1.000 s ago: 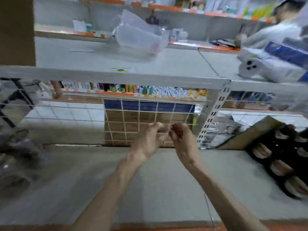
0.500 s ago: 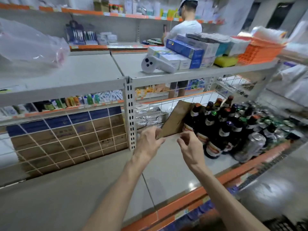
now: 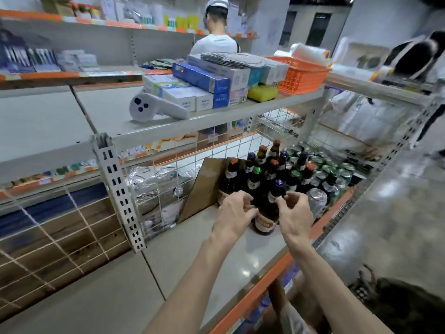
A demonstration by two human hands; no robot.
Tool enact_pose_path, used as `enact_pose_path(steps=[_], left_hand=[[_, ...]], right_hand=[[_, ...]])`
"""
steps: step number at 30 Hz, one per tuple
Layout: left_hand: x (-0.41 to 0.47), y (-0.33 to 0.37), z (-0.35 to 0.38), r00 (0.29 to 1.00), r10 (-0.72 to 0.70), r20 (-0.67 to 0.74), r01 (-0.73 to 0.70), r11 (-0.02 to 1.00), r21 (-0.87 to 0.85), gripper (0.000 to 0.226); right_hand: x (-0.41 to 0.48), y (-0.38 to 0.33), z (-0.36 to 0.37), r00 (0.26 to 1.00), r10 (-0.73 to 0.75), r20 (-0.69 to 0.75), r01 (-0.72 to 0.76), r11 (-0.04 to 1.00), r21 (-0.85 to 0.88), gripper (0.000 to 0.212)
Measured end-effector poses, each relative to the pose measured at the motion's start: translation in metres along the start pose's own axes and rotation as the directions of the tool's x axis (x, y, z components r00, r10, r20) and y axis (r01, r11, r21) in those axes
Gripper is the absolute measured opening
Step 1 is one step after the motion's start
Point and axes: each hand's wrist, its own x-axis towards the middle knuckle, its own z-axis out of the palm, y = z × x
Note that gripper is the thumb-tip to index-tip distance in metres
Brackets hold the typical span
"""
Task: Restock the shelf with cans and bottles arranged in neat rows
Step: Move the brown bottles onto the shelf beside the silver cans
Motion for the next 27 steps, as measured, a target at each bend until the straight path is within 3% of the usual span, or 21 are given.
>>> enact_pose_path(steps=[8,12,17,23,27], left_hand=[[0.045,0.022,0.051,0.997,0.054,0.051,-0.052,0.998,-0.030,0.034],[0.065,0.025,0.058,0.997,0.051,0.062,-0.047,0.997,-0.062,0.038],[0.092,0.017,0.060,0.999,0.019,0.035,-0.016,0.996,-0.083,0.038],[0.104,0.008,0.069,0.996,-0.039,0.075,0.047,0.993,-0.107,0.042],[0.104,0.013,0.079,0.990,-0.072,0.122,0.089,0.987,-0.136,0.045]], right_hand=[[0.077,0.035,-0.023,0.968,0.142,-0.206,-0.152,0.988,-0.035,0.023],[0.108,0.051,-0.024,0.942,0.216,-0.257,-0.257,0.957,-0.138,0.053],[0.135,0.066,-0.019,0.927,0.292,-0.234,-0.348,0.902,-0.254,0.069],[0.145,0.084,-0.006,0.924,0.294,-0.243,-0.364,0.870,-0.332,0.053],[0.146,0.088,-0.006,0.931,0.286,-0.226,-0.351,0.869,-0.347,0.059]])
